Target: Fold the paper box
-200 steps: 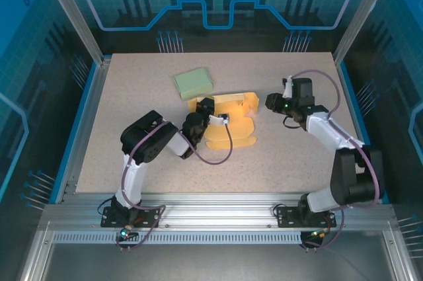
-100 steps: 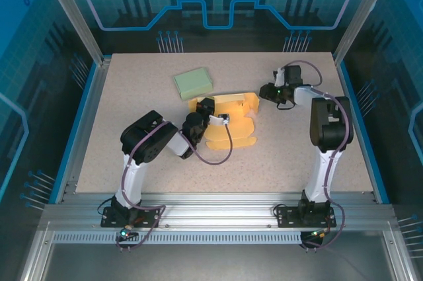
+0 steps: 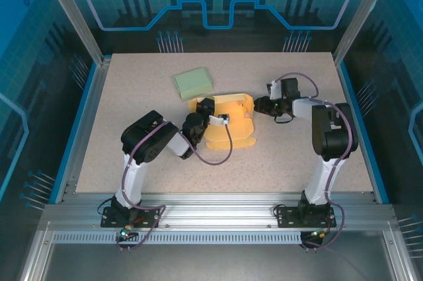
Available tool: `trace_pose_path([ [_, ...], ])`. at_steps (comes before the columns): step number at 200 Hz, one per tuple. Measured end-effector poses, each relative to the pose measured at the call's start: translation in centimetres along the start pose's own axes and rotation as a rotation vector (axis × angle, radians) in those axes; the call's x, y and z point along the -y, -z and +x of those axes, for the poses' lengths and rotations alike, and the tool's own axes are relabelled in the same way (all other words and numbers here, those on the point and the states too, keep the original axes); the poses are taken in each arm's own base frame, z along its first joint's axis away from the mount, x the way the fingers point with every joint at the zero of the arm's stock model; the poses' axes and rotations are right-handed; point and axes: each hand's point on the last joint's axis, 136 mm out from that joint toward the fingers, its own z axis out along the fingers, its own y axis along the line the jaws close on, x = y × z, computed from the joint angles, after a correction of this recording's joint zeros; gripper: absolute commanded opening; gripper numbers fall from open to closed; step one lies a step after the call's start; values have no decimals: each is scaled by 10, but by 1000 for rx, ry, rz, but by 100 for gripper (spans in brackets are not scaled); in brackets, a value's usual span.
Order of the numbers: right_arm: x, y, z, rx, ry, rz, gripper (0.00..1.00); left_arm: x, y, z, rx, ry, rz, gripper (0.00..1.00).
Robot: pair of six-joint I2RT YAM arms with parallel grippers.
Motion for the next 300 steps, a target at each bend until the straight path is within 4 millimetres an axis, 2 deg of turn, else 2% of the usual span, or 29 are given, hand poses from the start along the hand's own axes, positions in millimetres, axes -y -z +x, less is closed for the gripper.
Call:
trace_pose_path([
  [25, -11, 4, 0, 27, 40, -17, 43, 0, 0, 0, 0, 0, 0, 0],
  [76, -32, 0, 7, 21, 124, -46, 45, 1, 0, 2, -9, -1, 1, 0],
  [139, -58, 15, 1, 49, 228, -65, 51, 1, 0, 2, -9, -4, 0, 0],
  [188, -62, 13, 1, 43, 242, -49, 51, 1, 0, 3, -13, -4, 1, 0],
  [224, -62, 8, 2, 52, 215, 20, 58, 1, 0, 6, -30, -4, 1, 0],
  [249, -51, 22, 16, 62, 154, 116, 60, 1, 0, 5, -26, -4, 1, 0],
  [269, -44, 42, 33, 57, 118, 194, 65, 1, 0, 4, -22, -4, 0, 0],
  [300, -38, 73, 46, 101, 91, 267, 68, 1, 0, 4, -19, -4, 0, 0],
])
